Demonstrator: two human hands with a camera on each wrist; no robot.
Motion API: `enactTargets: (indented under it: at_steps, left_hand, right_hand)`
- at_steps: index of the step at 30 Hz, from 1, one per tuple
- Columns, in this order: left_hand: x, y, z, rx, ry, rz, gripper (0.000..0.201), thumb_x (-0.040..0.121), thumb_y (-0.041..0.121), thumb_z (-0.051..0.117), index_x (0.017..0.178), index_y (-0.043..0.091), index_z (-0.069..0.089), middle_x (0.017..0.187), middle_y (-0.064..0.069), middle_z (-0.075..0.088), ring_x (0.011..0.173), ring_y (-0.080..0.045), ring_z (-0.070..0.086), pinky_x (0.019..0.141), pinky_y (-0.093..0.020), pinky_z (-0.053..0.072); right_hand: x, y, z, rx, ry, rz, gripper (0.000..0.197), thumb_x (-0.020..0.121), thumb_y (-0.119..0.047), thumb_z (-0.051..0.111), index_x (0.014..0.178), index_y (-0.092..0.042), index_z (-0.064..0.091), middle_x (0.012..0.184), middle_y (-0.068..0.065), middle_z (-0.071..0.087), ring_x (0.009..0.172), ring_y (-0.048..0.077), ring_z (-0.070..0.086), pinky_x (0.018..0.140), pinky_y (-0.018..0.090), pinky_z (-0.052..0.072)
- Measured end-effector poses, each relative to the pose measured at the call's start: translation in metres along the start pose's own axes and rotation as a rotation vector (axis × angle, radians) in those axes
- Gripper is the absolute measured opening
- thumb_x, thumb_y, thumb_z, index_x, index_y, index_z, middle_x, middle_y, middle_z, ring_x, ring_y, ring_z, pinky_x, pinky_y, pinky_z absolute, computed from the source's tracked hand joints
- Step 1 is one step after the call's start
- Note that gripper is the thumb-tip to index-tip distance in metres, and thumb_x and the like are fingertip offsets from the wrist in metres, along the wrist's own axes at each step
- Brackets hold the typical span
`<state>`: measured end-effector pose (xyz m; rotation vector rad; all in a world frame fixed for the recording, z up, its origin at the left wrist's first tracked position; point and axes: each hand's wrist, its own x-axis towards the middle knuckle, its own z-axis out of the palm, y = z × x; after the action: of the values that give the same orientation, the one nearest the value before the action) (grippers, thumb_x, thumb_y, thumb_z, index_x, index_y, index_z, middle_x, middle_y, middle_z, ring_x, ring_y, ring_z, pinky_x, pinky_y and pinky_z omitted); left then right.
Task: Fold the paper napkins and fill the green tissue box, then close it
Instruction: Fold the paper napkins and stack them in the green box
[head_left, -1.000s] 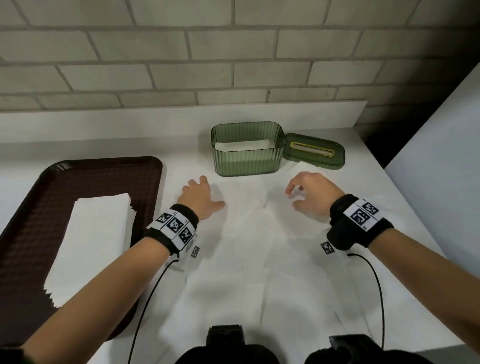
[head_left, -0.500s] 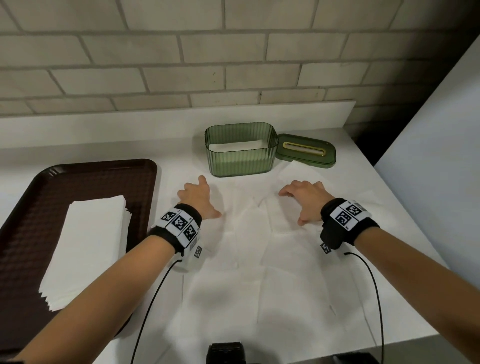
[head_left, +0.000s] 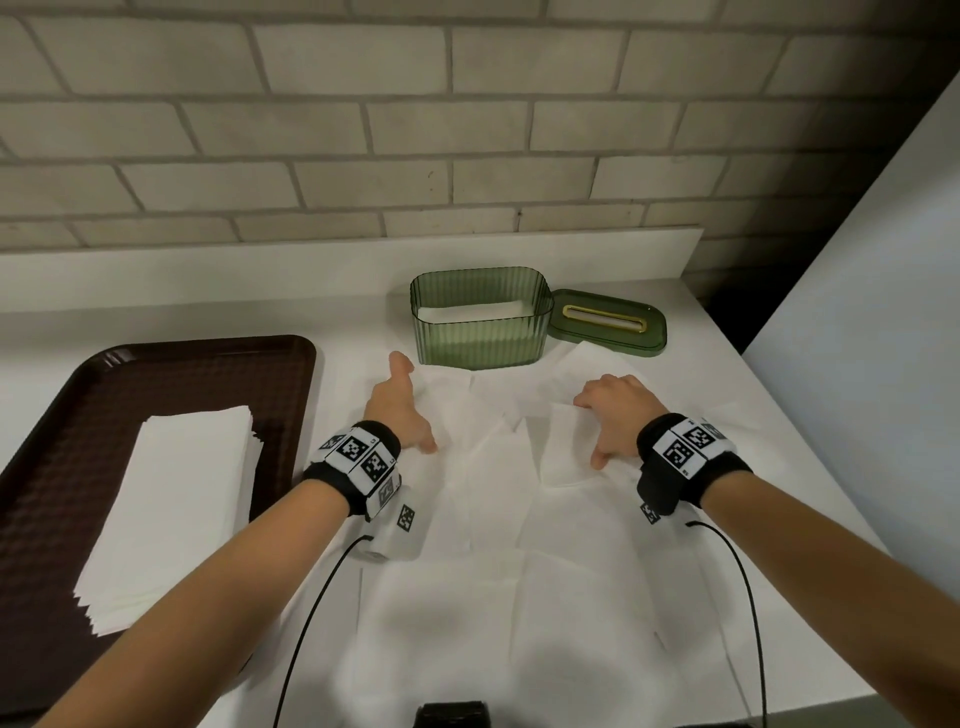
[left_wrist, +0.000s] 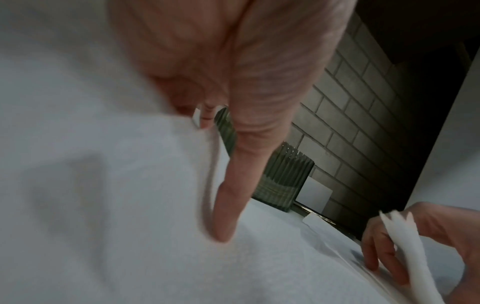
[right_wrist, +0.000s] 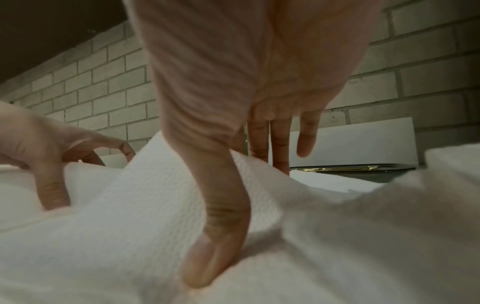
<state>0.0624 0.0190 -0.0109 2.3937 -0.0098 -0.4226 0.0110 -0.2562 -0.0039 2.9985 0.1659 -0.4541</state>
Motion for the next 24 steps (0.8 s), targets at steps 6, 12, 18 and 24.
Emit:
enactTargets:
  at_steps: [6, 12, 18, 24]
  left_hand:
    - [0.000, -0.019, -0.003, -0.051, 0.113, 0.136, 0.057, 0.072, 0.004, 0.077, 0.119, 0.019, 0.049, 0.091, -0.010, 0.053, 0.079, -0.024, 0.054, 0.060, -0.025, 0.040]
    - [-0.004, -0.030, -0.018, -0.253, 0.091, 0.212, 0.041, 0.072, 0.005, 0.079, 0.106, 0.025, 0.069, 0.123, -0.003, 0.062, 0.114, -0.018, 0.052, 0.082, -0.020, 0.037]
    - [-0.027, -0.036, -0.028, -0.117, 0.105, 0.293, 0.051, 0.078, 0.018, 0.078, 0.125, 0.027, 0.060, 0.122, 0.005, 0.059, 0.051, 0.000, 0.052, 0.056, -0.016, 0.043]
    - [-0.039, -0.041, -0.034, 0.164, 0.118, 0.327, 0.048, 0.086, 0.027, 0.070, 0.131, 0.015, 0.059, 0.141, -0.005, 0.053, 0.128, -0.019, 0.050, 0.109, -0.030, 0.037]
  right_hand:
    - [-0.015, 0.006, -0.003, 0.286, 0.155, 0.032, 0.042, 0.089, -0.032, 0.064, 0.129, -0.019, 0.060, 0.128, 0.008, 0.060, 0.121, 0.028, 0.050, 0.103, 0.033, 0.038]
    - [-0.034, -0.002, -0.050, 0.688, 0.368, -0.094, 0.024, 0.085, -0.023, 0.073, 0.107, -0.013, 0.072, 0.109, 0.001, 0.071, 0.099, 0.018, 0.062, 0.089, 0.026, 0.046]
    - [-0.039, -0.019, -0.066, 1.157, 0.486, -0.161, 0.029, 0.079, -0.012, 0.078, 0.107, -0.009, 0.072, 0.099, 0.002, 0.075, 0.089, 0.017, 0.072, 0.080, 0.031, 0.058]
    - [-0.031, -0.032, -0.057, 1.175, 0.413, -0.069, 0.028, 0.078, -0.017, 0.079, 0.102, -0.006, 0.072, 0.095, 0.005, 0.076, 0.088, 0.030, 0.072, 0.083, 0.045, 0.058]
